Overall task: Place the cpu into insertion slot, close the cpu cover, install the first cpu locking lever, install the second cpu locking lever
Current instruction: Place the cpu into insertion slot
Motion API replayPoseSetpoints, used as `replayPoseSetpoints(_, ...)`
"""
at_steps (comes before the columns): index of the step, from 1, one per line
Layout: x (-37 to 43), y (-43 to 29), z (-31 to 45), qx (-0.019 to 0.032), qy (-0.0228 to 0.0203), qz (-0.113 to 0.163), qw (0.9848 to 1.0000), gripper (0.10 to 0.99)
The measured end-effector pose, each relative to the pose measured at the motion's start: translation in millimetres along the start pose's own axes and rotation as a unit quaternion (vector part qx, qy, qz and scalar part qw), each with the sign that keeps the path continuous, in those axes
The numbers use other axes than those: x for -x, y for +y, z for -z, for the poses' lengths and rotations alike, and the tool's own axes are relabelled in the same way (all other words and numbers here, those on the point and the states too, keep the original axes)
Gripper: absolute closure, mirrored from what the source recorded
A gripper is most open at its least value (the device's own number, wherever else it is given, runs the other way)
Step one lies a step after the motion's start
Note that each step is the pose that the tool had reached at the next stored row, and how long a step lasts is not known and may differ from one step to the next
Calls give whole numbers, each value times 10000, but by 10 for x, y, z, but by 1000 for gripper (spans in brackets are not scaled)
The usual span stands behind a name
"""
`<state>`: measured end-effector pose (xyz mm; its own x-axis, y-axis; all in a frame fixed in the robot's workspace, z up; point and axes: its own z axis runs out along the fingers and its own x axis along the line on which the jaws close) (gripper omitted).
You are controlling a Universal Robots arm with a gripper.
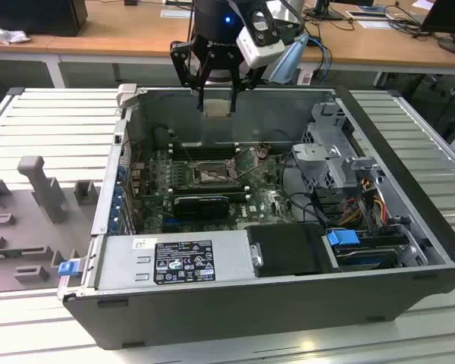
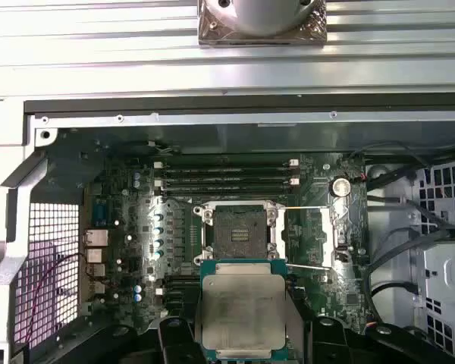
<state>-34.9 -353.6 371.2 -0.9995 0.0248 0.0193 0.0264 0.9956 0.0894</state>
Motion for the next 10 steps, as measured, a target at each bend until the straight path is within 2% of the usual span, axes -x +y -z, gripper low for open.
replayPoseSetpoints(4,-1,3,-1,5,-22,-245,9997,557)
replayPoseSetpoints(10,0,5,-4,6,-32,-356,9994,557)
